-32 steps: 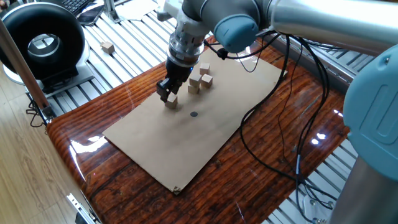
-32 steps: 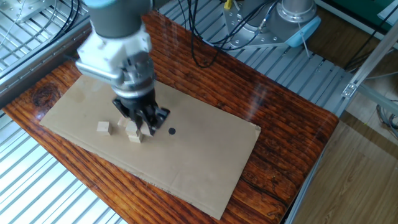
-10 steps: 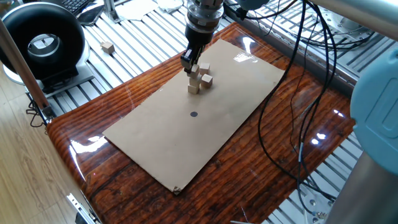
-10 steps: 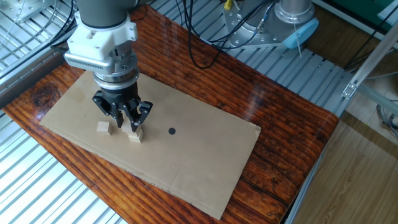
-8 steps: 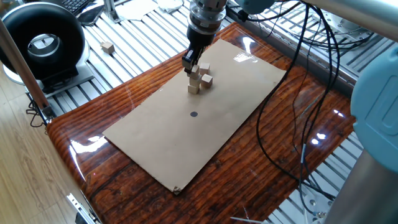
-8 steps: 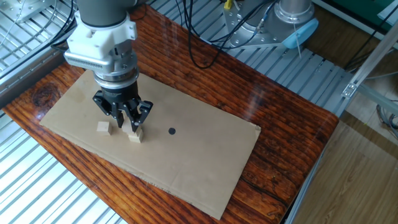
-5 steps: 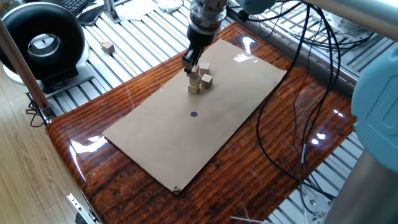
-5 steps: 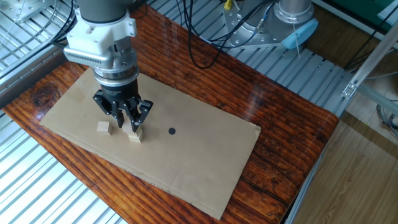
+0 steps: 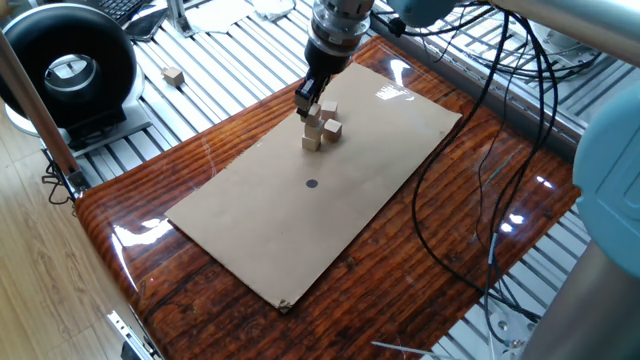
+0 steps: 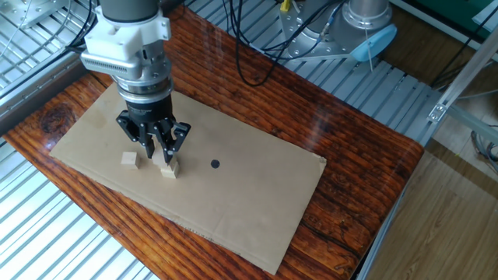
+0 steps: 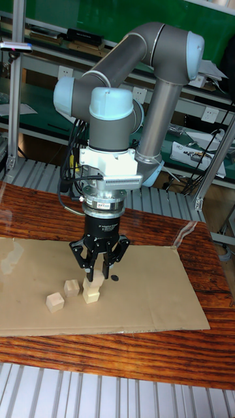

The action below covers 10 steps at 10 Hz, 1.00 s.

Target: Stack the blocks in a vertical line of five

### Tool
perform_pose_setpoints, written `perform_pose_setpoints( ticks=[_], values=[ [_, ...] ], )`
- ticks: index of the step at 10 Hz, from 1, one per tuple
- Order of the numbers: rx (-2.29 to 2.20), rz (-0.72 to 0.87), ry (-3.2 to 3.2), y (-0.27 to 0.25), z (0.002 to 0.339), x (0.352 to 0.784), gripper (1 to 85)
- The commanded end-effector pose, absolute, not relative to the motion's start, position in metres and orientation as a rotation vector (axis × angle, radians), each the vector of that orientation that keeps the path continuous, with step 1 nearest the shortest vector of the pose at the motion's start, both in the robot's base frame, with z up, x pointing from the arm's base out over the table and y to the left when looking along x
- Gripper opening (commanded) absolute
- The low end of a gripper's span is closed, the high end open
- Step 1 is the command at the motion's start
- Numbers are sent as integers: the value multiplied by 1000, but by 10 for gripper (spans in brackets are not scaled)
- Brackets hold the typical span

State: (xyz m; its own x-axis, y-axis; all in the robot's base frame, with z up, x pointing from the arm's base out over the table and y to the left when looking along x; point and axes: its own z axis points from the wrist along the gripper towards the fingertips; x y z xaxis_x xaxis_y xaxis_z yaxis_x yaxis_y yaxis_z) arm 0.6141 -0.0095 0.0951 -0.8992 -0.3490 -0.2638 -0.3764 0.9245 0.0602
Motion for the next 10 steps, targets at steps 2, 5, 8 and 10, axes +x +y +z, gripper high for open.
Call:
perform_pose_setpoints(
  ticks=[2,5,8,10],
  values=[
    [-548,181,2819,-11,95,612,133],
    [-552,200,2816,-9,95,610,133],
    [-559,203,2812,-8,94,611,140],
    [-569,201,2808,-9,91,611,157]
  ],
)
